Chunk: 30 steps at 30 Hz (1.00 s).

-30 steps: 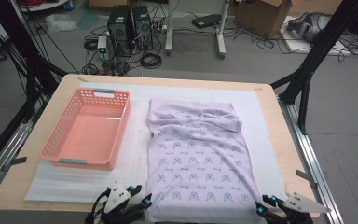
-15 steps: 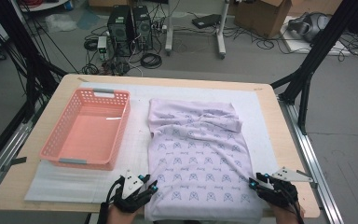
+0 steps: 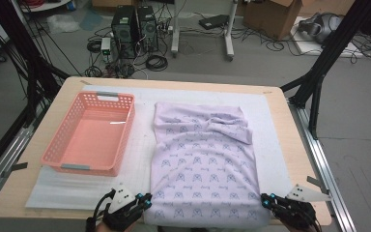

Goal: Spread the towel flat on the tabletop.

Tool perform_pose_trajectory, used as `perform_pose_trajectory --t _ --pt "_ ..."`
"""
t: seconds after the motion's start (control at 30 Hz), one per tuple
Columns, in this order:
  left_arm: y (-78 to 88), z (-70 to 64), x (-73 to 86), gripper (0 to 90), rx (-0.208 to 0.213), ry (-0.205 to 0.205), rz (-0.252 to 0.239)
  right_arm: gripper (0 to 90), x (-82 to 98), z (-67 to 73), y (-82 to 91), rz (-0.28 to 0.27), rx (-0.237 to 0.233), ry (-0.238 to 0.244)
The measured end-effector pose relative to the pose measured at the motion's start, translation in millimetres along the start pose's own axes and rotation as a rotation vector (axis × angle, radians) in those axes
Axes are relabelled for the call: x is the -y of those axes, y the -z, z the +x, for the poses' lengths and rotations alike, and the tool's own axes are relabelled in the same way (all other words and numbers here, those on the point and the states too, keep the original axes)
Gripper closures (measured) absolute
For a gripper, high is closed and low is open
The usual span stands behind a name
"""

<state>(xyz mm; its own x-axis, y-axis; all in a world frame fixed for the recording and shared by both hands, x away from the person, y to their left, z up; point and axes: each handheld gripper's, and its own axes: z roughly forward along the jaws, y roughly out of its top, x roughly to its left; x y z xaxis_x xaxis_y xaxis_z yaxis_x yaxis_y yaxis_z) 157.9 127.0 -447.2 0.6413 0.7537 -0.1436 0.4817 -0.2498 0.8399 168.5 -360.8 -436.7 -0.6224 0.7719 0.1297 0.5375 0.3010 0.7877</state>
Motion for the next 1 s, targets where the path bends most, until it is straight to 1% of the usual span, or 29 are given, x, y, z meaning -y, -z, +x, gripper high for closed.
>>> perform_pose_trajectory --t 0.07,0.1,0.13,0.17,0.2,0.23,0.27,0.3,0.37,0.4,0.47,0.53,0.57,0.6,0.63,0.67,0.7,0.73,0.77,0.8,0.83,0.87,0.9,0.93,0.97,1.0 --pt "7.0 -4.4 4.9 86.0 0.014 -0.009 -0.011 85.8 4.9 6.9 8.3 -0.006 -0.022 0.004" --pt "8.2 -5.1 6.0 84.7 0.022 -0.010 -0.020 83.5 6.9 9.1 10.3 -0.006 -0.033 0.004" --pt "7.6 -4.8 5.7 79.6 0.023 -0.009 -0.031 77.4 8.0 10.2 11.1 -0.007 -0.032 -0.001" --pt "5.3 -3.3 4.0 67.7 0.019 -0.003 -0.041 65.4 7.8 10.1 11.1 -0.010 -0.017 -0.012" --pt "2.7 -1.2 1.7 57.1 0.015 0.012 -0.051 62.2 6.8 7.9 9.6 -0.020 -0.006 -0.031" --pt "0.2 1.1 -0.8 54.1 0.012 0.022 -0.065 61.1 5.5 5.4 8.4 -0.030 0.001 -0.040" --pt "-2.7 3.0 -3.7 51.3 -0.001 0.024 -0.076 60.0 4.1 4.0 6.9 -0.033 0.013 -0.044" --pt "-6.1 5.7 -7.0 49.7 -0.014 0.024 -0.077 59.9 2.8 2.9 5.0 -0.033 0.024 -0.043" --pt "-14.8 13.3 -12.8 48.6 -0.034 0.048 -0.075 59.3 0.3 0.6 1.0 -0.033 0.044 -0.045" --pt "-19.8 17.1 -15.7 47.8 -0.036 0.070 -0.066 59.1 -0.9 -1.9 -1.3 -0.035 0.051 -0.046" --pt "-30.8 23.7 -20.9 47.7 -0.027 0.106 -0.052 58.1 -3.9 -6.8 -6.7 -0.032 0.071 -0.057" --pt "-41.6 27.2 -24.1 47.4 -0.023 0.121 -0.029 57.5 -6.0 -12.6 -11.9 -0.020 0.079 -0.063" --pt "-47.2 28.4 -24.7 47.5 -0.027 0.122 -0.015 57.3 -7.1 -15.7 -15.8 -0.010 0.082 -0.077" --pt "-51.8 29.5 -24.9 47.6 -0.029 0.127 0.007 57.2 -7.8 -18.5 -18.9 -0.009 0.087 -0.077" --pt "-51.8 28.5 -25.8 49.6 -0.042 0.121 0.002 57.3 -8.5 -20.3 -21.6 -0.004 0.087 -0.080" --pt "-52.4 27.6 -25.7 56.3 -0.043 0.102 0.015 57.6 -9.2 -21.5 -24.6 0.001 0.085 -0.082" --pt "-52.0 25.1 -25.0 65.8 -0.071 0.068 0.021 58.4 -9.7 -22.3 -27.1 0.012 0.087 -0.083" --pt "-51.6 24.7 -24.9 81.2 -0.077 0.055 0.028 62.0 -10.0 -23.0 -30.2 0.020 0.084 -0.084" --pt "-51.2 25.5 -25.6 85.3 -0.075 0.064 0.034 67.8 -10.0 -22.9 -31.8 0.022 0.095 -0.072" --pt "-50.5 26.2 -26.6 86.4 -0.077 0.072 0.041 73.4 -10.2 -23.5 -31.6 0.024 0.106 -0.066" --pt "-48.3 26.3 -26.9 86.8 -0.095 0.070 0.046 86.0 -10.4 -25.0 -30.6 0.029 0.091 -0.075" --pt "-44.9 27.9 -25.9 87.0 -0.115 0.068 0.044 86.9 -10.0 -25.9 -29.8 0.030 0.064 -0.082" --pt "-40.5 31.5 -24.3 87.0 -0.116 0.090 0.036 87.3 -9.6 -25.1 -29.1 0.033 0.068 -0.069" --pt "-35.8 35.7 -22.9 87.0 -0.109 0.113 0.036 87.5 -9.3 -23.7 -28.2 0.034 0.070 -0.061" --pt "-30.0 38.9 -21.1 87.0 -0.102 0.123 0.036 87.7 -8.9 -23.1 -27.4 0.032 0.069 -0.057" --pt "-27.0 39.3 -19.9 86.9 -0.100 0.124 0.038 87.8 -8.6 -22.5 -26.5 0.027 0.055 -0.057"
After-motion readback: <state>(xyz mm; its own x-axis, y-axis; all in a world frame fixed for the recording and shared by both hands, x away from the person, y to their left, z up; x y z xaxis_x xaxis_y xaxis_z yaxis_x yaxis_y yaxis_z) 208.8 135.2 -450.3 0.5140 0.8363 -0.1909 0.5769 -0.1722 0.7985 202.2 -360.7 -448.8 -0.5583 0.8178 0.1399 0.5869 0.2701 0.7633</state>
